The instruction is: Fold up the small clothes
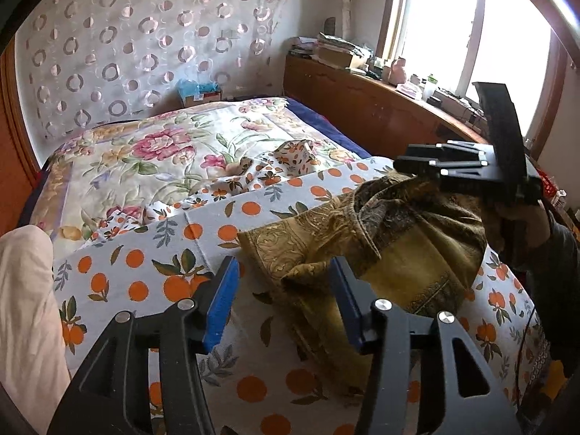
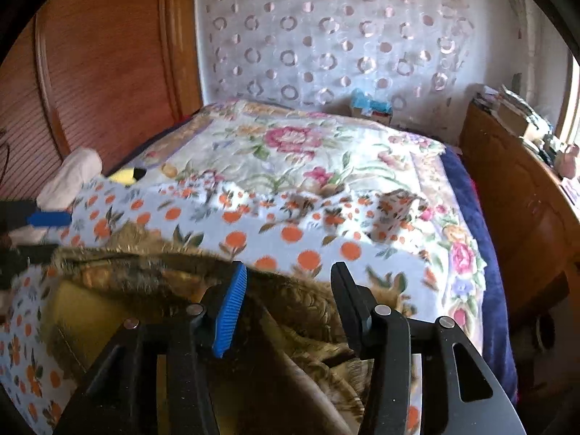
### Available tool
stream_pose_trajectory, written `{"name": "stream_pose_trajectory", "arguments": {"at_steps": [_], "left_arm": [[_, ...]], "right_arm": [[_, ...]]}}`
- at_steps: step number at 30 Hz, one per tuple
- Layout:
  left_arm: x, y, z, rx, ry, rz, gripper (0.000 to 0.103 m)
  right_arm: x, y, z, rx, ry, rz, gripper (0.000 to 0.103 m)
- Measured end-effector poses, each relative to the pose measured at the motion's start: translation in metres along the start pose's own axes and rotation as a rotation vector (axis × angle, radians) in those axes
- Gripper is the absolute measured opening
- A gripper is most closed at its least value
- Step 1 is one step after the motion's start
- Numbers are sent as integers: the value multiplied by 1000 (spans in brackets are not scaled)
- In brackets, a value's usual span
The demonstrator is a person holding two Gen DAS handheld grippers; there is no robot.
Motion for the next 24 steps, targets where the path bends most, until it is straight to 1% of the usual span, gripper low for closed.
{"name": "stream_pose_trajectory", "arguments": {"at_steps": [3, 7, 10, 11, 12, 13, 14, 16, 19, 24], "left_arm": [[5, -1, 7, -1, -24, -2, 53], [9, -3, 9, -8, -35, -8, 54], [8, -5, 0, -17, -10, -28, 60], [8, -5, -6, -13, 4, -35, 65], [8, -5, -10, -12, 13, -38, 66], [7, -3, -18, -12, 32, -41, 66], [7, 0, -26, -6, 52, -40, 66], [6, 7, -38, 16, 77, -39, 66], [6, 19, -53, 42, 100, -25, 66], [4, 33, -70, 44, 126, 10, 66]], "right_arm": [[-1, -4, 13, -17, -25, -14, 51], [-20, -8, 29, -23, -19, -27, 51], [-38, -11, 35, -37, 11, -28, 52], [-44, -13, 37, -49, 22, -26, 52], [-49, -15, 39, -61, 33, -26, 52], [-54, -18, 40, -70, 43, -29, 53], [-58, -20, 41, -73, 55, -37, 58], [-66, -26, 40, -82, 74, -60, 62], [-76, -32, 38, -96, 96, -88, 63], [-70, -34, 23, -71, 127, -129, 65]]}}
Point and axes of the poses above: each gripper's, at about its wrist camera, not at the fingertips, and z roughly against the way its jaws point, y to its left, x to its top, the point moved 9 cm from there along -z, roughly the way its jaws point, and after that the axes turned 4 degrees about -x, right-handed, at the moved point
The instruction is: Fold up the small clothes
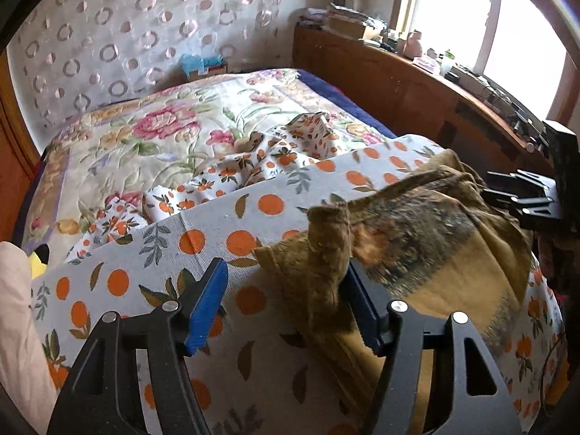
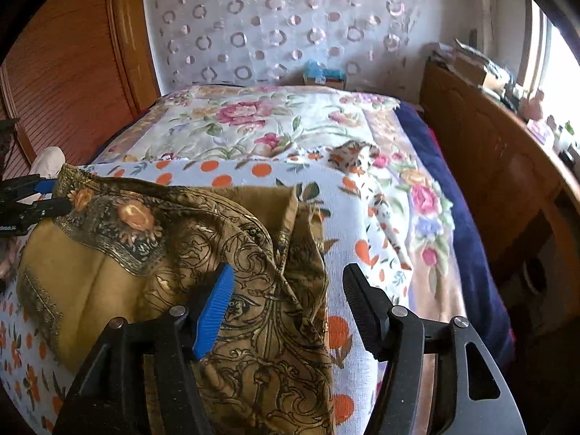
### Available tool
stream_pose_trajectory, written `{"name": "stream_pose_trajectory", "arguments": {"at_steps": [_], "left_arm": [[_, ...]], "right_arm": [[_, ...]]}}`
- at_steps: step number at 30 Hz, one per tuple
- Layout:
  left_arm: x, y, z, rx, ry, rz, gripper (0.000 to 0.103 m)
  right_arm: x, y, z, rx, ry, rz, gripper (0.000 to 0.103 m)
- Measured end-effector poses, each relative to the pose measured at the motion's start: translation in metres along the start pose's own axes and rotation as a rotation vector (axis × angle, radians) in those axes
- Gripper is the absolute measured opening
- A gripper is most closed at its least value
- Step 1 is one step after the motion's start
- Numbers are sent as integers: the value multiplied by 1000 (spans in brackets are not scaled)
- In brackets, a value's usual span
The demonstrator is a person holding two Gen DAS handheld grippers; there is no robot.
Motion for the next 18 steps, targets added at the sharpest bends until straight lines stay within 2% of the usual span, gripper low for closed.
{"name": "stream_pose_trajectory", "arguments": {"at_steps": [9, 18], "left_arm": [[-2, -1, -16, -25, 22, 30, 66], [1, -3, -17, -20, 9, 22, 67]], "right_arm": [[5, -9, -13, 88, 25, -84, 69], [4, -9, -21, 143, 38, -97, 69]]}}
Point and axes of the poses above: each gripper's, at about its wrist camera, not at the fingertips, and z roughly against the way its jaws point, y to its left, x to its top, the point moved 9 cm from there along -z, roughly the way its jaws point, and after that the axes turned 4 degrees about -x, right-handed, at the moved point
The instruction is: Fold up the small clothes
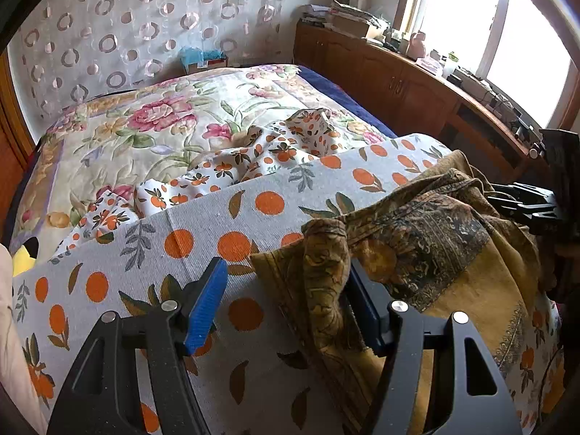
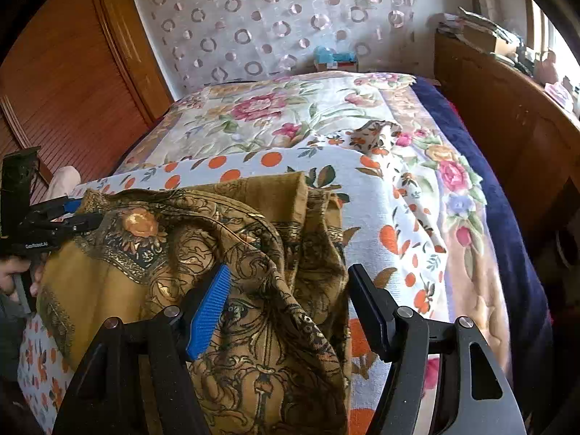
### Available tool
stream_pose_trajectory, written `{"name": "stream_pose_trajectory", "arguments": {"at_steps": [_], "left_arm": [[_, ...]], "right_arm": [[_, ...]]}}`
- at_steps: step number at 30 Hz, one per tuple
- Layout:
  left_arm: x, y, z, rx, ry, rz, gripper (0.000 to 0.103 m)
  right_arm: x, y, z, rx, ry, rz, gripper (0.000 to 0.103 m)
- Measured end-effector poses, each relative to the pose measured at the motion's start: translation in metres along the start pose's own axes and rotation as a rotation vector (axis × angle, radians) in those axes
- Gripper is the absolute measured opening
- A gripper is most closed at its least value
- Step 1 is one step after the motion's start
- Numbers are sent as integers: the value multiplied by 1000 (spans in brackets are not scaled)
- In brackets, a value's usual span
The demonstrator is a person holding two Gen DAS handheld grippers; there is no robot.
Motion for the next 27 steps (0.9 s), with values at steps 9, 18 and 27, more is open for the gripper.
{"name": "stream_pose_trajectory", "arguments": {"at_steps": [9, 18, 27], "left_arm": [[2, -9, -3, -54, 16, -12, 41], [7, -32, 40, -131, -67, -5, 11], [9, -45, 129, -115, -215, -42, 10]], "right_arm": [[-2, 8, -4, 23, 1, 30, 56], [0, 17, 14, 77, -49, 27, 17], [18, 59, 68, 117, -230, 119, 15]]}}
Point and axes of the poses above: each gripper's, at about its wrist camera, not at the fingertips, and z roughly against the way its jaws point, y to its left, x to its top, the point moved 9 cm from there along -z, roughly the way its jaws point, and after that the axes turned 4 degrees about -x, right-handed, at the moved point
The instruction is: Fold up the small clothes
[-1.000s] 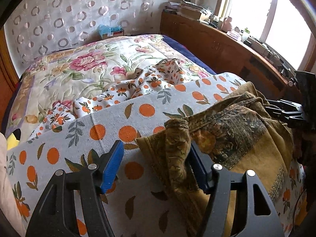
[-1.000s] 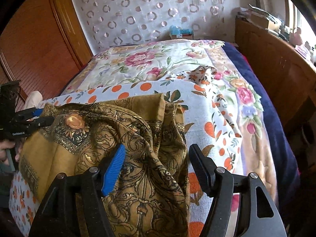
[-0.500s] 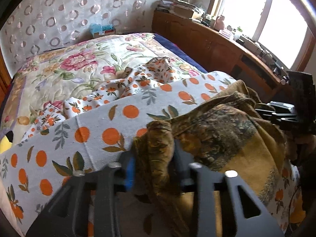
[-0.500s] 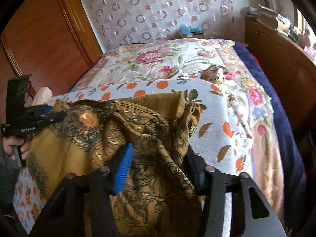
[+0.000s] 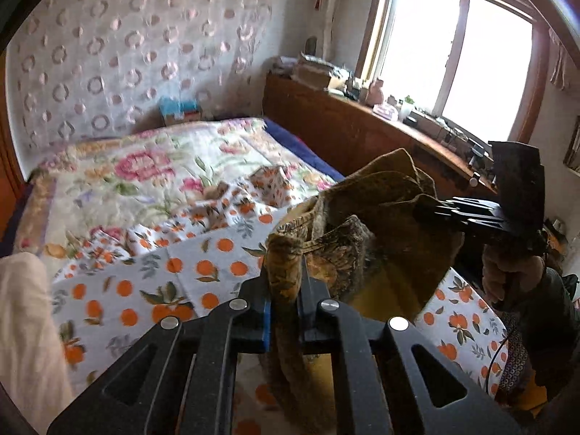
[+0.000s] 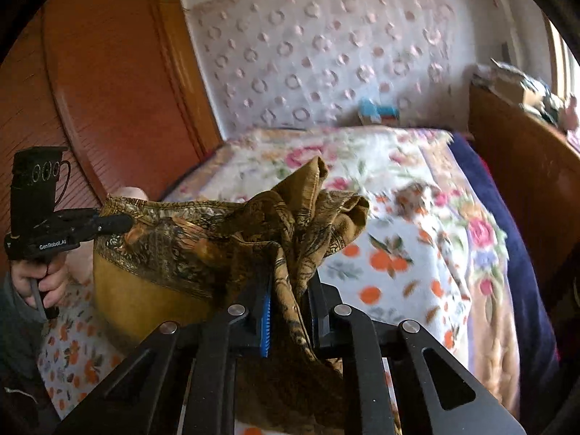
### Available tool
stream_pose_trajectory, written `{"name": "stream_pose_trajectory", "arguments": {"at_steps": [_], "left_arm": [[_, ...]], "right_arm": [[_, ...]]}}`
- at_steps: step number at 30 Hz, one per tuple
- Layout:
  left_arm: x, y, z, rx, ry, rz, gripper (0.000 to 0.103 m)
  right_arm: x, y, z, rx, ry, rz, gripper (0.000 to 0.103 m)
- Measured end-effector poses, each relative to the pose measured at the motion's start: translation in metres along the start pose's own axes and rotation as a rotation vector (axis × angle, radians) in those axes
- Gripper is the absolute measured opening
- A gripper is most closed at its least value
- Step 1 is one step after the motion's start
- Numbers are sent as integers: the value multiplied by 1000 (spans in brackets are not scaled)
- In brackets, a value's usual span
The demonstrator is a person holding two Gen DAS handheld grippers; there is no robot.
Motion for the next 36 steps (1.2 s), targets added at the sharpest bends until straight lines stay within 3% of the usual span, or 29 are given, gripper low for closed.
{"name": "stream_pose_trajectory", "arguments": {"at_steps": [4, 15, 20, 26, 31, 36], "left_arm": [[0, 11, 36, 41, -53, 2, 10], [-18, 67, 116, 168, -156, 60, 9], [-29, 93, 157, 234, -234, 120, 10], [-62, 140, 203, 337, -324, 251, 9], [-113, 182, 207, 403, -283, 374, 9], [-160, 214, 192, 451, -213, 480, 9]], "right_arm": [[9, 25, -1, 24, -26, 39, 10], [32, 90, -43, 142, -52, 161, 9], [62, 124, -67, 179, -70, 260, 9], [108, 197, -93, 234, -97, 444, 8], [133, 265, -139, 258, -71, 604, 8], [132, 324, -204, 280, -14, 684, 8]]}}
Point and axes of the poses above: each gripper's, at about its wrist camera, not at the fingertips, and z roughly against the way its jaws point, y to its left, x to its top, the point moved 9 cm from there along -z, roughly the way its jaws point, and after that the axes turned 4 degrees about -x, right-handed, at the moved point
